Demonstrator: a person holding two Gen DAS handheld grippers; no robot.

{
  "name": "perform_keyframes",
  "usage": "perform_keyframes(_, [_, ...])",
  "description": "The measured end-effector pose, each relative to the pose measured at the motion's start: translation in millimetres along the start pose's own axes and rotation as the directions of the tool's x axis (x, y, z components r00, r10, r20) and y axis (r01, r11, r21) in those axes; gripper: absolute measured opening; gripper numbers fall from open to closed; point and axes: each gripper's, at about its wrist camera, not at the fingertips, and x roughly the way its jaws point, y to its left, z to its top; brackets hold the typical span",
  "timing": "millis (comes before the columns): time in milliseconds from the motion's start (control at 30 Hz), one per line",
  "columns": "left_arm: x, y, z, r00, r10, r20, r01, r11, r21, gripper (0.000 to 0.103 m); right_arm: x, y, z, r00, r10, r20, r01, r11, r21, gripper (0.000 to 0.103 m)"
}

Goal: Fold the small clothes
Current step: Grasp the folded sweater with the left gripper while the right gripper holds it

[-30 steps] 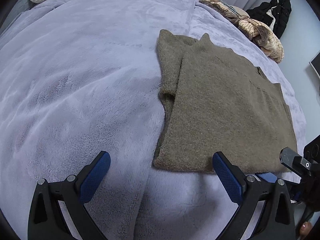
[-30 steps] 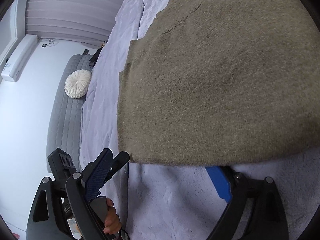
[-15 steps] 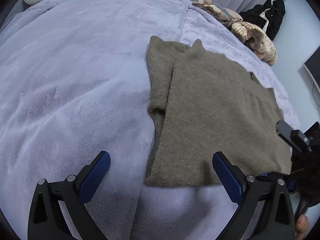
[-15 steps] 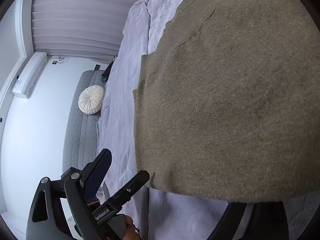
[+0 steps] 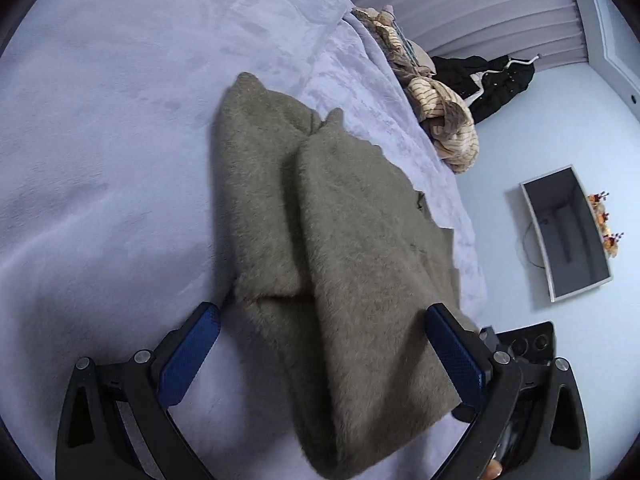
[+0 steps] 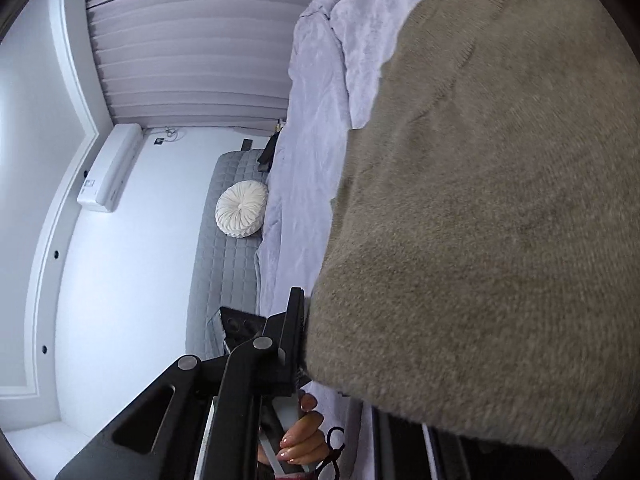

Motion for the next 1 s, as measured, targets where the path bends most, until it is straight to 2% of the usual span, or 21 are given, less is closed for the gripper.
perform_keyframes(100, [15.0, -10.1, 14.4, 0.998, -0.061, -0.003, 0.061, 0.998, -0.035, 0.102, 2.7, 7.5, -2.4, 1.000, -0.019, -0.017, 0.019, 0.999, -0.041, 0.014])
perform_keyframes(200, [27.6, -23.2, 22.7, 1.000, -0.024, 0.004, 0.024, 1.000, -0.015, 0.102, 6.2, 2.8, -12.4, 0.991, -0.108, -0.075, 0.102, 0.992, -0.071, 0.014])
perform_keyframes(233, [32.1, -26.3, 23.7, 1.000, 0.000, 0.002, 0.000, 1.000, -0.002, 0.098, 7.5, -0.1, -17.6, 0.981, -0.152, -0.117, 0.142, 0.986, -0.092, 0.014])
perform_keyframes(267, [35.6, -28.2, 24.5, 0.999, 0.035, -0.002, -0.035, 0.999, 0.018, 0.083, 9.1, -2.6, -25.2, 0.965, -0.198, -0.170, 0.180, 0.977, -0.115, 0.018])
perform_keyframes(300, [41.3, -30.5, 25.5, 0.997, 0.080, -0.015, -0.080, 0.996, 0.041, 0.072, 8.7, -4.2, -31.1, 0.949, -0.235, -0.209, 0.210, 0.969, -0.134, 0.018])
perform_keyframes(367, [50.4, -28.9, 24.7, 0.981, 0.190, -0.038, -0.187, 0.979, 0.080, 0.031, 4.4, -1.5, -40.9, 0.916, -0.289, -0.279, 0.240, 0.951, -0.196, 0.018])
perform_keyframes(400, [52.3, -26.7, 24.2, 0.975, 0.218, -0.042, -0.214, 0.973, 0.087, 0.028, -1.5, 5.2, -43.2, 0.907, -0.309, -0.287, 0.244, 0.940, -0.240, 0.018])
perform_keyframes(467, [49.5, -23.9, 22.7, 0.979, 0.204, -0.026, -0.202, 0.977, 0.074, 0.028, -16.6, 19.5, -38.6, 0.910, -0.332, -0.247, 0.250, 0.917, -0.309, 0.019])
perform_keyframes(567, [45.5, -32.5, 20.0, 0.970, 0.241, 0.013, -0.241, 0.965, 0.107, 0.026, -40.9, 36.5, -8.3, 0.934, -0.348, -0.083, 0.302, 0.891, -0.338, 0.019])
perform_keyframes(600, [45.0, -37.2, 19.6, 0.965, 0.262, 0.026, -0.263, 0.957, 0.125, 0.026, -45.1, 37.2, 6.6, 0.927, -0.374, -0.022, 0.346, 0.878, -0.331, 0.019])
perform_keyframes(667, [43.2, -48.7, 18.7, 0.953, 0.297, 0.053, -0.302, 0.939, 0.162, 0.026, -43.9, 31.4, 33.4, 0.897, -0.440, 0.054, 0.432, 0.841, -0.325, 0.019])
perform_keyframes(733, [40.7, -61.4, 18.6, 0.945, 0.317, 0.076, -0.326, 0.924, 0.201, 0.026, -35.1, 15.2, 54.6, 0.863, -0.500, 0.073, 0.496, 0.811, -0.310, 0.019])
perform_keyframes(767, [40.0, -69.4, 18.8, 0.941, 0.328, 0.087, -0.339, 0.915, 0.220, 0.026, -25.6, 5.6, 60.3, 0.841, -0.538, 0.061, 0.529, 0.792, -0.305, 0.019])
perform_keyframes(833, [38.5, -84.7, 19.0, 0.933, 0.343, 0.107, -0.359, 0.899, 0.251, 0.026, -3.8, -18.2, 63.5, 0.775, -0.632, 0.007, 0.598, 0.728, -0.335, 0.016])
perform_keyframes(933, [37.2, -119.0, 15.7, 0.919, 0.360, 0.158, -0.393, 0.862, 0.321, 0.026, 5.5, -16.0, 60.3, 0.750, -0.660, 0.039, 0.614, 0.674, -0.411, 0.015])
perform_keyframes(967, [36.9, -132.2, 13.4, 0.915, 0.363, 0.174, -0.402, 0.847, 0.348, 0.026, 3.2, -13.3, 60.6, 0.755, -0.654, 0.037, 0.606, 0.676, -0.419, 0.015])
perform_keyframes(1000, [39.2, -147.6, 12.4, 0.913, 0.363, 0.188, -0.408, 0.831, 0.377, 0.026, -2.2, -12.6, 62.4, 0.774, -0.632, 0.027, 0.585, 0.699, -0.412, 0.016])
